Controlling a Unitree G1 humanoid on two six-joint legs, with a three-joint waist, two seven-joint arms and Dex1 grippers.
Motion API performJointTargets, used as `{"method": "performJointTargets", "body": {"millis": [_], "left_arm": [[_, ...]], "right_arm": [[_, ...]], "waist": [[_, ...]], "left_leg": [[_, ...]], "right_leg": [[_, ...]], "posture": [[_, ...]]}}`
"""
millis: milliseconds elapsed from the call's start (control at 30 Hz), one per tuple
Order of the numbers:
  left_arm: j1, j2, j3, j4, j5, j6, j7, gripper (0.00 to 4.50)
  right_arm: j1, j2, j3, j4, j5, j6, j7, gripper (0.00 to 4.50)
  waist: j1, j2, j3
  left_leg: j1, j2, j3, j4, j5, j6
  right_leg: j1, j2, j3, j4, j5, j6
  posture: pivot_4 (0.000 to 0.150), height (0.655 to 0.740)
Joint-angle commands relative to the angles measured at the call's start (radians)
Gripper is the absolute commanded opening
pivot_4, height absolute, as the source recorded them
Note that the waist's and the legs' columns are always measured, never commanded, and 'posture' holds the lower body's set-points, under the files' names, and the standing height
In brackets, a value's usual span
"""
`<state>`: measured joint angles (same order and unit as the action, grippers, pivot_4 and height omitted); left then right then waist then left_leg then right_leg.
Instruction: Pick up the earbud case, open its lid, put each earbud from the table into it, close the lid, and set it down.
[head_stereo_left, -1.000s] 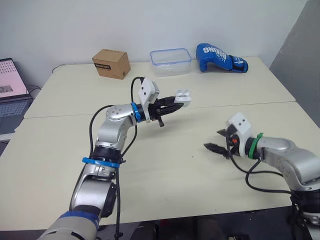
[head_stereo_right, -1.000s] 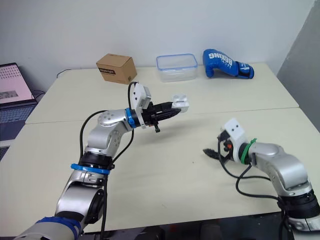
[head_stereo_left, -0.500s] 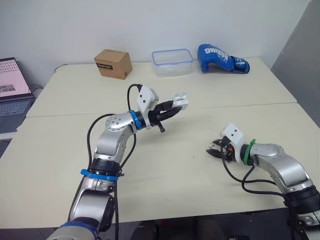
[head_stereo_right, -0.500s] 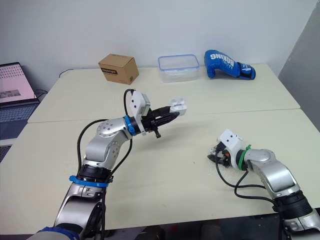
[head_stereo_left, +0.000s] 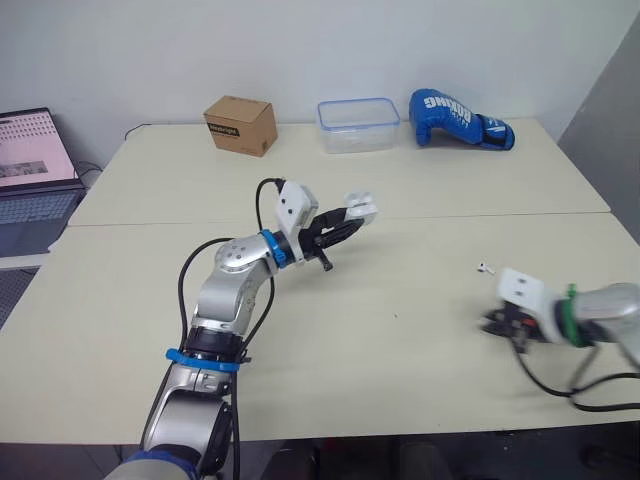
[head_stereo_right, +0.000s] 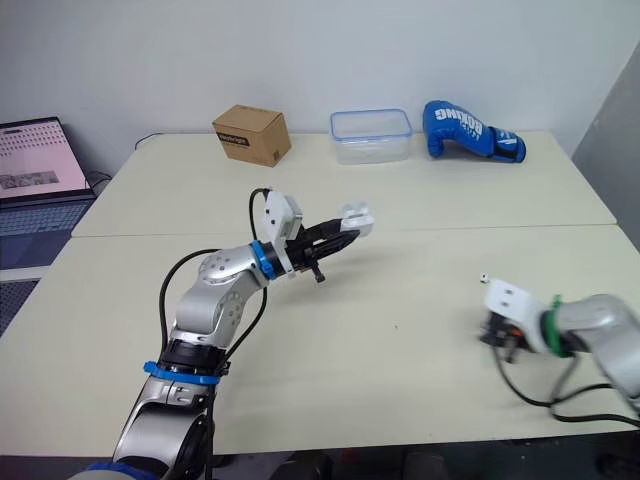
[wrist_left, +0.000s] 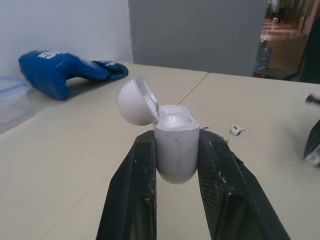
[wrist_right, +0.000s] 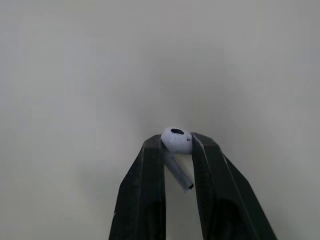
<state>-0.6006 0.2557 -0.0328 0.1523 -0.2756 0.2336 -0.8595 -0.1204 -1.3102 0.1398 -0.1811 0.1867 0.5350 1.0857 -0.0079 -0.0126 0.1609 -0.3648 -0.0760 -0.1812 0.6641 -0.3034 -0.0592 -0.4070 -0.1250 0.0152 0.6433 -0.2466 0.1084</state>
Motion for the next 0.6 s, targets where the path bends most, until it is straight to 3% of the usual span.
{"method": "performJointTargets", "body": {"millis": [33, 200, 433, 600], "left_arm": [[0.0, -0.029, -0.011, -0.105, -0.038, 0.01, 0.023, 0.74], [0.023, -0.047, -0.027, -0.159, -0.035, 0.023, 0.059, 0.74], [0.064, -0.035, -0.035, -0.219, -0.044, 0.049, 0.08, 0.74], [0.07, -0.033, -0.046, -0.233, -0.045, 0.049, 0.087, 0.74]], "right_arm": [[0.046, -0.083, -0.009, 0.076, -0.062, -0.114, 0.095, 0.38], [0.08, -0.079, 0.019, 0.236, -0.162, -0.245, 0.093, 0.38], [0.148, -0.077, 0.004, 0.269, -0.191, -0.298, 0.113, 2.77], [0.147, -0.063, 0.009, 0.244, -0.22, -0.311, 0.139, 2.77]], "waist": [[0.0, -0.001, 0.0], [-0.001, -0.001, 0.0], [0.022, -0.007, -0.002], [0.028, -0.008, -0.002]], "left_leg": [[0.001, 0.001, 0.001, 0.0, 0.0, 0.0], [0.002, 0.001, 0.003, 0.0, 0.0, 0.0], [0.002, 0.001, 0.001, 0.002, 0.0, 0.0], [0.002, 0.001, 0.001, 0.002, 0.0, 0.0]], "right_leg": [[0.001, 0.0, 0.0, 0.0, 0.0, 0.0], [0.002, 0.0, 0.001, 0.001, 0.0, 0.0], [0.003, 0.0, 0.0, 0.0, 0.001, 0.0], [0.003, 0.0, 0.0, 0.0, 0.001, 0.0]], "posture": [[0.15, 0.74], [0.15, 0.74], [0.15, 0.74], [0.15, 0.74]]}}
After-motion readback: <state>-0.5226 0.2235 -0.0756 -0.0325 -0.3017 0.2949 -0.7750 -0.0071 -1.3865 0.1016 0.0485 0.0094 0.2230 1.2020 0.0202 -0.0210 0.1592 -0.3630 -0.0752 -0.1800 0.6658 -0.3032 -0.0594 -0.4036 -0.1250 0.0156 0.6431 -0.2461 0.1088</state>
